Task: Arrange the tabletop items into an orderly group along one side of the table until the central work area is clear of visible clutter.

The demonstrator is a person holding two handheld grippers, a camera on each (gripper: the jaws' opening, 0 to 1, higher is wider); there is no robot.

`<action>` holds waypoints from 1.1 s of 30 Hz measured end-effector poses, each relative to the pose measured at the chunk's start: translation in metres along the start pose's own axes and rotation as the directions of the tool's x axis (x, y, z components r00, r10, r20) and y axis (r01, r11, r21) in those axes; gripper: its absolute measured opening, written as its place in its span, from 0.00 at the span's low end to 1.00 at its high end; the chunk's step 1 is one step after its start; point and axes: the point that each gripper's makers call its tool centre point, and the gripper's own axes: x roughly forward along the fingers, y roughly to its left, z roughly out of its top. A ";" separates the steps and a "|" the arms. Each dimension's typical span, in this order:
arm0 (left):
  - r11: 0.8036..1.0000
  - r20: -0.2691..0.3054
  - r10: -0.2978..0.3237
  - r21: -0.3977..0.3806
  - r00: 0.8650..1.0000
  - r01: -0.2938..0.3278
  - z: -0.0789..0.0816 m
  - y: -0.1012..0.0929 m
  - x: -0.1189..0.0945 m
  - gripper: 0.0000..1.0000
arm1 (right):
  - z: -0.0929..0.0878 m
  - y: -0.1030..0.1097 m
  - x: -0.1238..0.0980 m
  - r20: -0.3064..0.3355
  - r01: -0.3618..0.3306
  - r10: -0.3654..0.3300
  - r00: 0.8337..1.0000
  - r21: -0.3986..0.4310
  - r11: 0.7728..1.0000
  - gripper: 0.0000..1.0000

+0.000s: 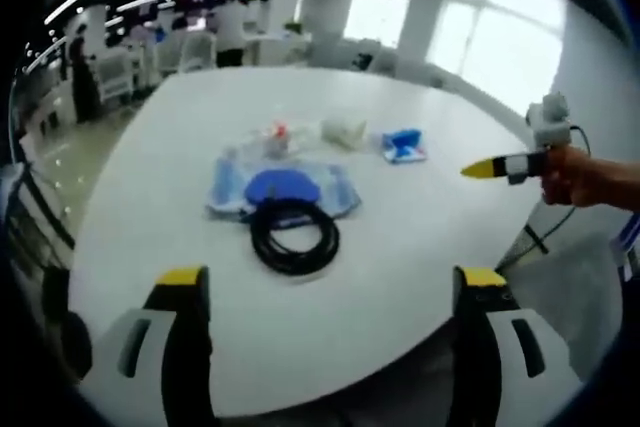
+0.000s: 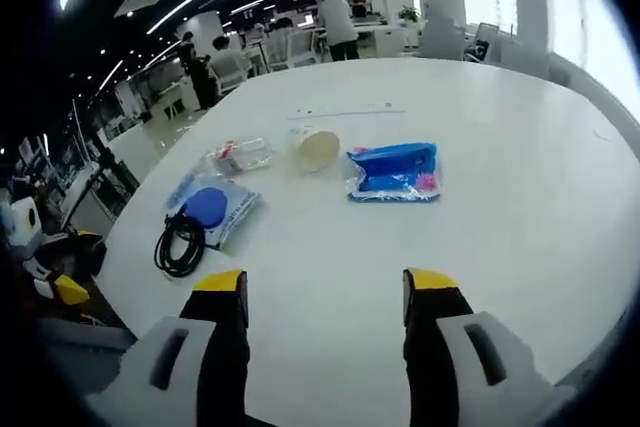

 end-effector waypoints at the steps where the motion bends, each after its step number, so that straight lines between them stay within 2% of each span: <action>1: 1.000 -0.001 0.003 0.003 1.000 -0.003 0.000 0.000 0.000 0.98 | -0.005 0.006 -0.004 -0.002 -0.005 0.005 1.000 0.008 1.000 0.63; 10: 0.999 -0.002 -0.010 0.031 1.000 0.010 0.004 -0.003 -0.002 0.99 | -0.027 0.029 -0.018 -0.013 -0.020 0.020 1.000 0.035 0.999 0.63; 12: 1.000 0.002 -0.028 0.013 1.000 0.028 0.005 -0.006 -0.003 0.99 | -0.030 0.031 -0.022 -0.008 -0.016 0.017 1.000 0.053 0.998 0.63; 21: 1.000 0.014 -0.004 0.025 1.000 0.003 0.012 -0.001 -0.016 0.99 | -0.032 0.026 -0.025 -0.010 -0.015 0.016 1.000 0.079 0.997 0.62; 29: 0.997 -0.004 0.024 0.068 1.000 -0.024 0.006 0.000 -0.026 0.99 | -0.035 0.027 -0.021 -0.023 -0.027 0.029 0.999 0.068 0.997 0.62; 33: 0.997 0.006 0.040 0.066 0.999 -0.040 0.003 0.005 -0.027 0.96 | -0.034 0.031 -0.018 -0.029 -0.045 0.047 0.998 0.057 0.997 0.62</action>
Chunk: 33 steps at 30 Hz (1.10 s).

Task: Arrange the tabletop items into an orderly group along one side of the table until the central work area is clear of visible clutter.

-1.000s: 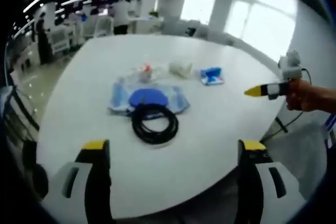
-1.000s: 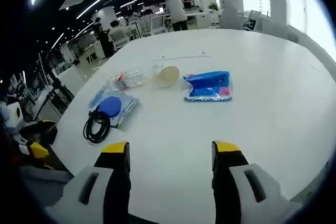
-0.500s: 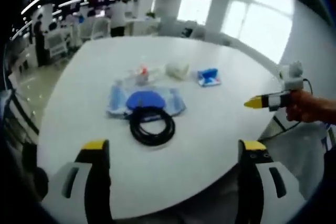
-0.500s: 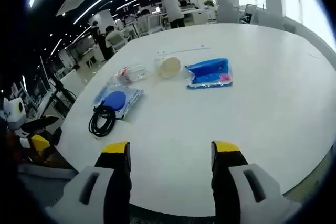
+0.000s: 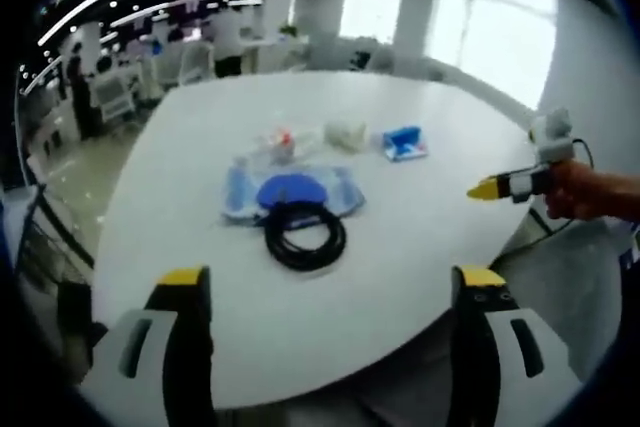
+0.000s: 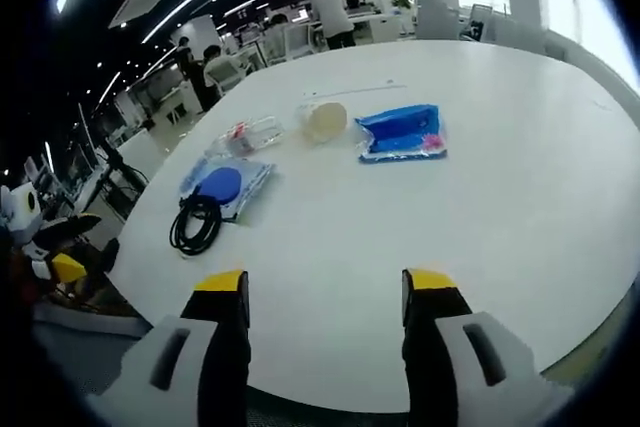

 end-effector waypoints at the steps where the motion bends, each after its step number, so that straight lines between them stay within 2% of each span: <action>1: 1.000 -0.004 0.003 -0.009 1.000 -0.003 -0.002 0.002 0.001 0.96 | 0.000 0.001 0.000 0.000 -0.002 0.002 1.000 -0.004 1.000 0.62; 4: 0.999 0.006 0.028 -0.020 1.000 -0.028 0.000 0.007 -0.001 0.96 | 0.002 0.005 0.002 -0.009 -0.019 0.018 1.000 -0.036 0.999 0.61; 10: 0.996 0.024 0.061 0.061 0.998 -0.063 0.003 0.005 -0.003 0.96 | 0.010 0.008 0.003 -0.009 -0.038 0.037 0.999 -0.058 0.998 0.61; 14: 0.994 0.024 0.072 0.081 0.997 -0.074 0.002 0.007 -0.004 0.95 | 0.017 0.004 0.007 -0.007 -0.052 0.052 0.999 -0.078 0.996 0.58; 18: 0.993 0.044 0.091 0.070 0.995 -0.094 0.005 0.011 -0.007 0.95 | 0.020 0.000 0.015 -0.011 -0.061 0.060 0.998 -0.085 0.995 0.58; 25: 0.994 0.040 0.106 0.030 0.994 -0.107 0.001 0.018 -0.009 0.95 | 0.028 0.000 0.027 -0.017 -0.082 0.081 0.997 -0.109 0.991 0.57; 33: 0.993 0.030 0.110 0.033 0.993 -0.111 -0.001 0.019 -0.008 0.95 | 0.031 0.008 0.036 -0.018 -0.108 0.106 0.994 -0.104 0.989 0.56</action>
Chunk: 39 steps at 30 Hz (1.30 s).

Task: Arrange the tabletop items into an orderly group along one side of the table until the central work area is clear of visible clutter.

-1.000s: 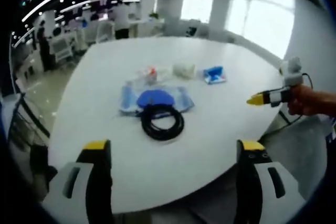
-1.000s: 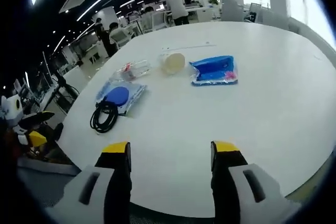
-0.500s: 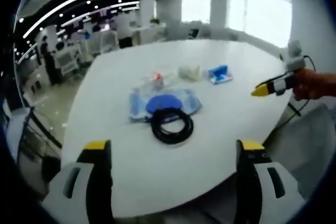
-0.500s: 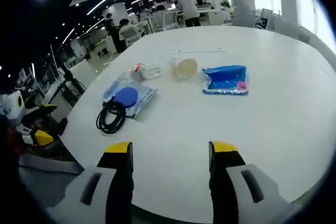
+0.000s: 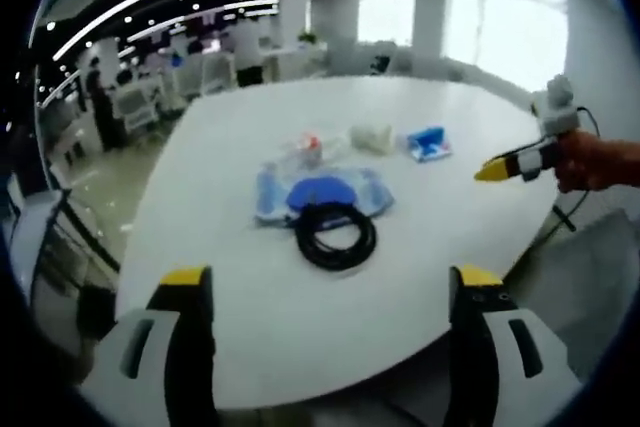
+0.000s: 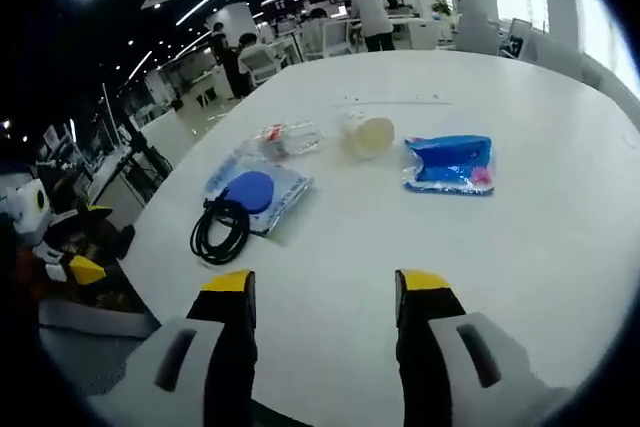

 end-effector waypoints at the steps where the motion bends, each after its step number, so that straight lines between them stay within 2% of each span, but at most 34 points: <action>1: 1.000 0.000 0.000 0.000 1.000 0.000 0.000 0.000 0.000 0.95 | 0.000 0.001 0.001 -0.001 -0.003 0.003 1.000 -0.002 1.000 0.56; 9: 1.000 -0.005 0.006 -0.014 1.000 -0.006 -0.001 0.005 0.001 0.94 | 0.016 0.019 0.019 0.000 -0.046 0.046 0.999 -0.018 0.999 0.55; 13: 1.000 -0.003 0.014 -0.023 1.000 -0.014 -0.001 0.007 0.001 0.93 | 0.025 0.032 0.029 -0.008 -0.068 0.068 0.998 -0.089 0.994 0.55; 16: 0.999 -0.001 0.019 -0.031 1.000 -0.019 -0.002 0.009 0.000 0.93 | 0.033 0.040 0.036 -0.008 -0.087 0.087 0.996 -0.095 0.992 0.55; 23: 0.999 0.002 0.028 -0.044 1.000 -0.028 -0.002 0.011 0.000 0.93 | 0.045 0.045 0.047 -0.008 -0.102 0.101 0.995 -0.102 0.990 0.54; 28: 0.998 0.002 0.033 -0.046 0.999 -0.033 -0.001 0.012 0.000 0.92 | 0.055 0.043 0.051 0.001 -0.088 0.089 0.996 -0.088 0.992 0.54; 33: 0.998 0.000 0.040 -0.054 0.999 -0.040 -0.003 0.013 0.000 0.92 | 0.078 0.031 0.064 0.031 -0.061 0.062 0.998 -0.023 0.998 0.53; 36: 0.998 -0.001 0.046 -0.051 0.999 -0.046 -0.003 0.015 0.001 0.92 | 0.101 0.012 0.089 0.053 -0.036 0.036 0.998 0.000 0.999 0.52; 39: 0.998 0.000 0.053 -0.046 0.999 -0.053 -0.003 0.016 0.001 0.91 | 0.109 0.008 0.096 0.065 -0.030 0.026 0.998 0.059 0.998 0.52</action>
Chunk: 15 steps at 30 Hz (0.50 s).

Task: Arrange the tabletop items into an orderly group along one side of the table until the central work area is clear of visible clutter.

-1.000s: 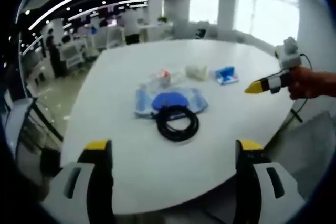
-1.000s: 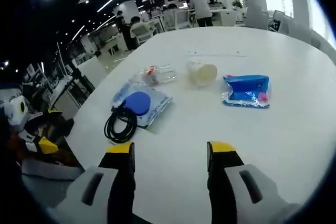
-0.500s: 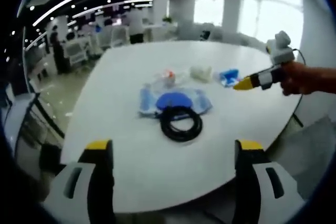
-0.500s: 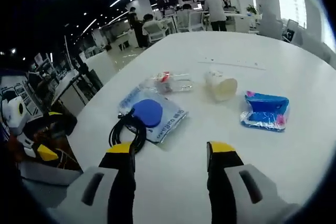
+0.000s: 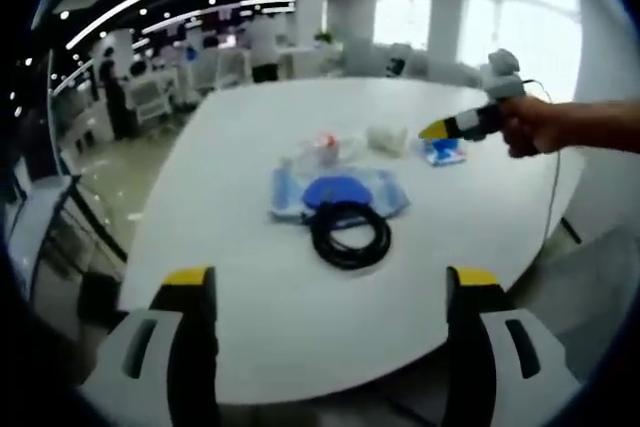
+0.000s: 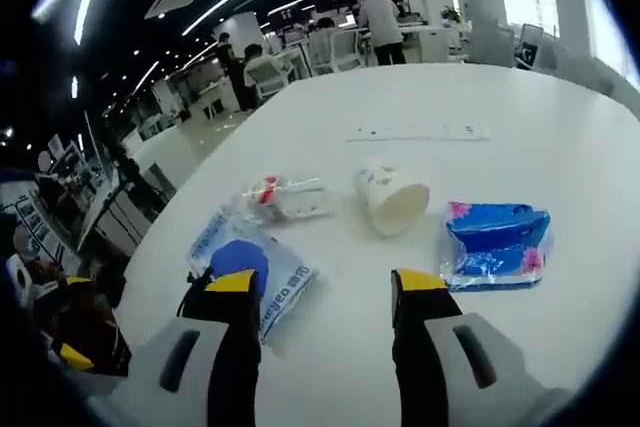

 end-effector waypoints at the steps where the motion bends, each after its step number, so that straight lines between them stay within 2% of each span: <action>1: 1.000 0.001 0.001 0.001 1.000 -0.001 0.000 0.000 0.000 0.91 | 0.004 -0.003 0.005 0.012 0.000 -0.001 1.000 0.012 1.000 0.52; 5: 1.000 0.002 0.011 0.006 1.000 -0.011 0.000 0.002 0.000 0.91 | 0.014 -0.017 0.031 0.017 0.007 -0.008 1.000 0.049 0.999 0.49; 8: 1.000 0.009 0.023 0.014 1.000 -0.023 0.002 0.004 -0.001 0.92 | 0.017 -0.027 0.049 0.022 0.011 -0.015 1.000 0.149 0.989 0.47; 10: 1.000 0.016 0.022 0.010 1.000 -0.022 0.003 0.004 -0.001 0.92 | 0.016 -0.036 0.060 0.009 0.023 -0.025 1.000 0.164 0.986 0.46; 13: 1.000 0.006 0.016 0.019 1.000 -0.016 0.001 0.002 0.000 0.92 | 0.015 -0.043 0.074 0.000 0.028 -0.029 1.000 0.237 0.971 0.46; 15: 1.000 0.009 0.007 0.026 1.000 -0.008 0.002 -0.001 0.000 0.93 | 0.014 -0.047 0.080 -0.004 0.036 -0.036 0.999 0.244 0.969 0.45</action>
